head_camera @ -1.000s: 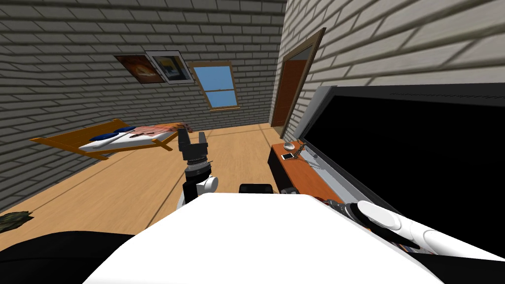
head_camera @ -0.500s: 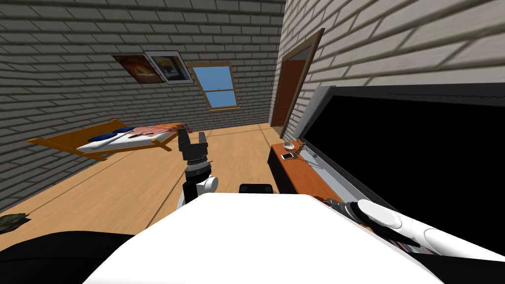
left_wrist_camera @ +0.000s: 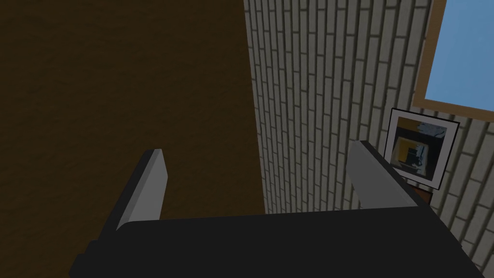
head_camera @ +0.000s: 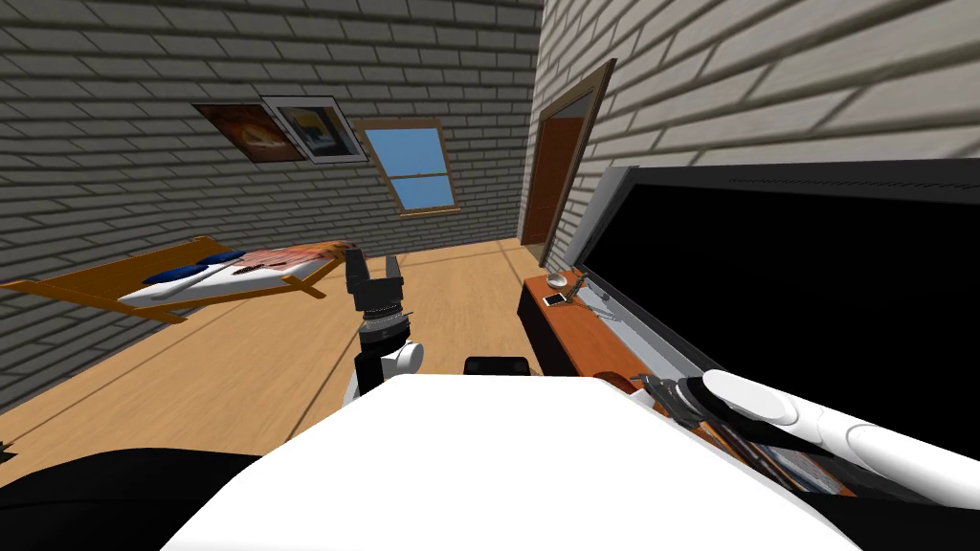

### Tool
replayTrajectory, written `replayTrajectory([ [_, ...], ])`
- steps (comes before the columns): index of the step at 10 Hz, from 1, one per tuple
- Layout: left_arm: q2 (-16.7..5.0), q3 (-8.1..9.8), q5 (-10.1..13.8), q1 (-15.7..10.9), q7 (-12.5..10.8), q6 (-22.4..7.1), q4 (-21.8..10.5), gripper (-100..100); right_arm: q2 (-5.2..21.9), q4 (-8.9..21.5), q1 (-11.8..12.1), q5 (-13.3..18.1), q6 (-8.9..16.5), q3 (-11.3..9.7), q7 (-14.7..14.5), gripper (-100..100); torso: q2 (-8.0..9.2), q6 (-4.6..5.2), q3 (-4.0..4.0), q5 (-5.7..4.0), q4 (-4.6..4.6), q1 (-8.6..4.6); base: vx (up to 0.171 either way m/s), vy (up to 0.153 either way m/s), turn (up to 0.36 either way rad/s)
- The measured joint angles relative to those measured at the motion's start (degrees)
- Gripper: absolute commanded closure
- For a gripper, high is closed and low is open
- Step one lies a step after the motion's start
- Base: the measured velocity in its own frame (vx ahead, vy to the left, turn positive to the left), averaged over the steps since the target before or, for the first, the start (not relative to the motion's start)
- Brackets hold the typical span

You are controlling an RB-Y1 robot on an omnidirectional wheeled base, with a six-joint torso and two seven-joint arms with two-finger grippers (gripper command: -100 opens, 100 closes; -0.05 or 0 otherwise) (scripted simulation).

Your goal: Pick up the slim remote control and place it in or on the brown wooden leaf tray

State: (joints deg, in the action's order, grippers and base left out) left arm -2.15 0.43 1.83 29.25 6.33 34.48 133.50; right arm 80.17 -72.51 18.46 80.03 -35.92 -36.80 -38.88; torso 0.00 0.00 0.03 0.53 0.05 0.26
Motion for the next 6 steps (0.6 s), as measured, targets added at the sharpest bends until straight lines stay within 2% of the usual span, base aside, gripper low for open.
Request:
replayTrajectory([
  [1, 0.0, 0.0, 0.0, 0.0, 0.0, 0.0, 0.0, 0, 0.14, -0.11, 0.0, -0.06, -0.21, 0.06, -0.02, 0, -0.04, 0.0, -0.02, -0.03, -0.01, -0.06, 0.0, 0.0, 0.0],
  [6, 0.0, 0.0, 0.0, 0.0, 0.0, 0.0, 0.0, 0, 0.12, -0.1, 0.0, -0.05, -0.19, 0.05, -0.02, 0, -0.11, 0.0, -0.05, -0.04, -0.02, -0.16, 0.0, 0.0, 0.0],
])
